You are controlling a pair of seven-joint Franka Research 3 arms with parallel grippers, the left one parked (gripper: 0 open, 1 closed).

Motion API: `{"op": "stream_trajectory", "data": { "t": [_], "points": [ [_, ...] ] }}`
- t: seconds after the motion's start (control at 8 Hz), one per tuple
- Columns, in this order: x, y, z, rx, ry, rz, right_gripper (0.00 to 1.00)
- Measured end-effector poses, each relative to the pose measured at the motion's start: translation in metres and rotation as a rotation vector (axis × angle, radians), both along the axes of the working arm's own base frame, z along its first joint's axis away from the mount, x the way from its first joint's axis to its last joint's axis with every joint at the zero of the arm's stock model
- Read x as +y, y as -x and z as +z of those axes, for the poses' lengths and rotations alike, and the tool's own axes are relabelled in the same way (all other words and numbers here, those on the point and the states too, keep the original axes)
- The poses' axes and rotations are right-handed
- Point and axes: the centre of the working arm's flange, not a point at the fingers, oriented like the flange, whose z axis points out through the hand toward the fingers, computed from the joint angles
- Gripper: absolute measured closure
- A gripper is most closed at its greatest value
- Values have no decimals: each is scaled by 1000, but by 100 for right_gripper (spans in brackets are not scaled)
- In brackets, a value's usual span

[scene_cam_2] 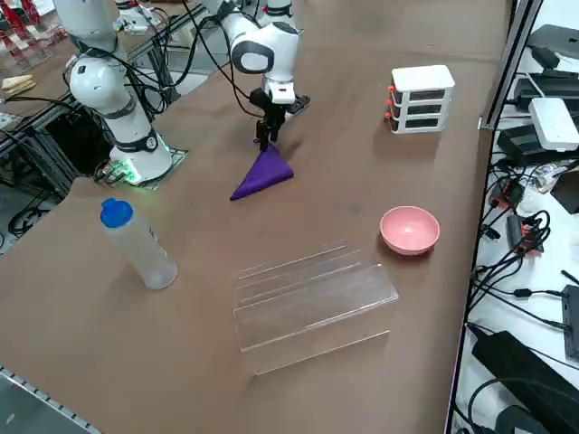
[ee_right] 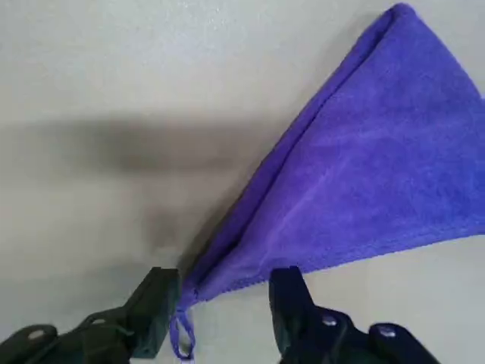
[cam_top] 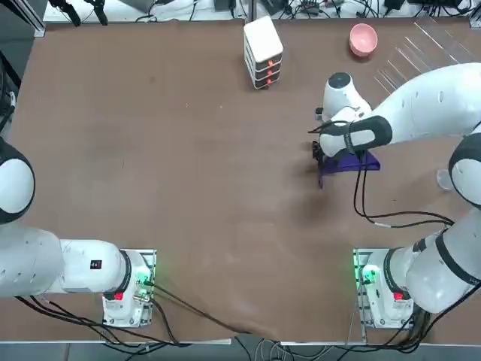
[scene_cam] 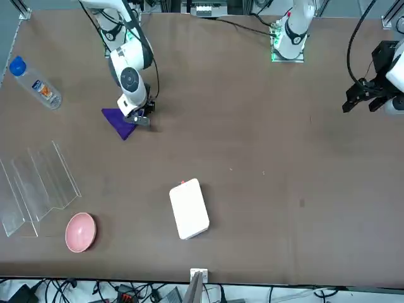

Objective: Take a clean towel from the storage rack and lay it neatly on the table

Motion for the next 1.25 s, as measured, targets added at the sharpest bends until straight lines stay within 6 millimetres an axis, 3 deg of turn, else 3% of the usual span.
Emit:
{"op": "stream_trajectory", "data": {
  "t": [1.25],
  "points": [
    [-1, 3, -3, 20, 21, 9, 26]
  ]
}}
